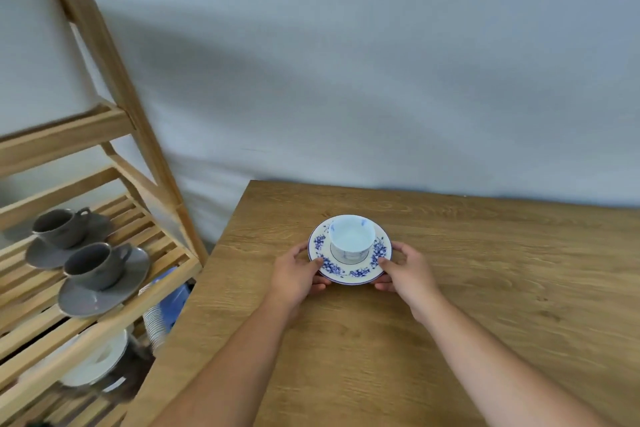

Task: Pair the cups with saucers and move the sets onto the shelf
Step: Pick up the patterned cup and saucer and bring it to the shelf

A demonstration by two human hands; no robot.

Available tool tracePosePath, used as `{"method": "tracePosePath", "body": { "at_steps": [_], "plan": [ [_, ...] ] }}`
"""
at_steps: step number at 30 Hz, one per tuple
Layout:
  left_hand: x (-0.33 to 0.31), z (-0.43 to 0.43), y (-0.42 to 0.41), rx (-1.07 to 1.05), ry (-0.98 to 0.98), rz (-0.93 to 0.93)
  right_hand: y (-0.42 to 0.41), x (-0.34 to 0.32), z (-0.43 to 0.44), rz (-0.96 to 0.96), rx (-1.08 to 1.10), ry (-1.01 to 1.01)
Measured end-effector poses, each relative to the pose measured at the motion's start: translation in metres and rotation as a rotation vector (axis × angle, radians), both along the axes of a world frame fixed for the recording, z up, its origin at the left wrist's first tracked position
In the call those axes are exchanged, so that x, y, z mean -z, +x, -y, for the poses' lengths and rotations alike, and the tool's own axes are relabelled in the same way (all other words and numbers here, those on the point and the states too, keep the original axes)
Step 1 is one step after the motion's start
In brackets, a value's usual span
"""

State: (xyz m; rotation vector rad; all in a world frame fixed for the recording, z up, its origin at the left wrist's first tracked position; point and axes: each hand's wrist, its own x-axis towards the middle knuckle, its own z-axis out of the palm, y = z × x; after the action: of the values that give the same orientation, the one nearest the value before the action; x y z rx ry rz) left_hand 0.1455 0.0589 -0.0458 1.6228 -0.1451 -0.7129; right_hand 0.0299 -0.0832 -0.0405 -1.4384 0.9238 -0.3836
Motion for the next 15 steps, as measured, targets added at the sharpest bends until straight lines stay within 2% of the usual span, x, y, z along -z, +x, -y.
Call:
{"method": "tracePosePath", "body": {
  "at_steps": [6, 15],
  "plan": [
    [-0.009, -0.092, 0.008, -0.169, -0.023, 0.052, 0.032, -0.014, -0.074, 0.027, -0.167, -0.006],
    [-0.01, -0.25, 0.024, -0.478, 0.053, 0.062, 0.103, -0.008, -0.21, 0.0, -0.476, 0.006]
  ]
}}
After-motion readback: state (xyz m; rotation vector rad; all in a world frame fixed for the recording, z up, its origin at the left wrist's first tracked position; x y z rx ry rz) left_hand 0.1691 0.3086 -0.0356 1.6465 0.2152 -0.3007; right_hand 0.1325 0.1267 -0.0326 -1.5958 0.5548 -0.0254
